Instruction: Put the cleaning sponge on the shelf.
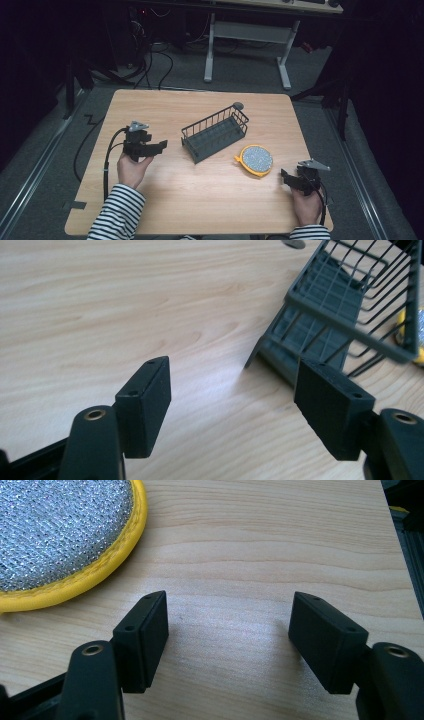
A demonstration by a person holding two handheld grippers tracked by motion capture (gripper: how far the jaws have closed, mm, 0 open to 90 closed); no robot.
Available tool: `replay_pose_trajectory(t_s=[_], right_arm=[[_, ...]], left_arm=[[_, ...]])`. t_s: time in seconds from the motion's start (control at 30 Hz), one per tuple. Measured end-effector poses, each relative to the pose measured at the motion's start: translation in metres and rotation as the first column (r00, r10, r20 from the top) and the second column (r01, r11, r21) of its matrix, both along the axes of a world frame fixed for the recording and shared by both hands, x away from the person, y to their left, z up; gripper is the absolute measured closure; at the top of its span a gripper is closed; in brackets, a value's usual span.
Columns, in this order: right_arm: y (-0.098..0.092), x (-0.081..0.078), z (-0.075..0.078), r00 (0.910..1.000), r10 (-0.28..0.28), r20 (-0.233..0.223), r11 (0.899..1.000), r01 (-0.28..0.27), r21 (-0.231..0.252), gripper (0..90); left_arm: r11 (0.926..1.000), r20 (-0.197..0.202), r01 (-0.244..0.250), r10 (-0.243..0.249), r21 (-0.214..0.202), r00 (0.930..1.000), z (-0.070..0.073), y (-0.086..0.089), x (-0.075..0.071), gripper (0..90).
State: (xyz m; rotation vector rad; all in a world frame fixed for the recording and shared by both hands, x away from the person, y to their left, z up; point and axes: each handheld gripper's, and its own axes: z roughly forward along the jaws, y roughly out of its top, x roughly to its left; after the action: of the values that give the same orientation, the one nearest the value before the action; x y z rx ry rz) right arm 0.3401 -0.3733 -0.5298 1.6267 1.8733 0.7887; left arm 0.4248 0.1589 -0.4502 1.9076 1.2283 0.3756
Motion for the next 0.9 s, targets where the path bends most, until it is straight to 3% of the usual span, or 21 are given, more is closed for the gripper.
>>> replay_pose_trajectory(t_s=[0.47,0.9], right_arm=[[0.000,0.000,0.000,1.0000,-0.003,-0.002,1.000,0.003,-0.003,32.6],[0.000,0.000,0.000,1.0000,-0.001,-0.001,1.000,0.001,-0.001,32.9]], left_arm=[[0.9981,0.006,-0.058,0.058,-0.020,0.9983,-0.033,0.032,-0.039,33.3],[0.9935,-0.038,-0.103,0.101,-0.049,0.9942,-0.061,0.043,-0.049,32.6]])
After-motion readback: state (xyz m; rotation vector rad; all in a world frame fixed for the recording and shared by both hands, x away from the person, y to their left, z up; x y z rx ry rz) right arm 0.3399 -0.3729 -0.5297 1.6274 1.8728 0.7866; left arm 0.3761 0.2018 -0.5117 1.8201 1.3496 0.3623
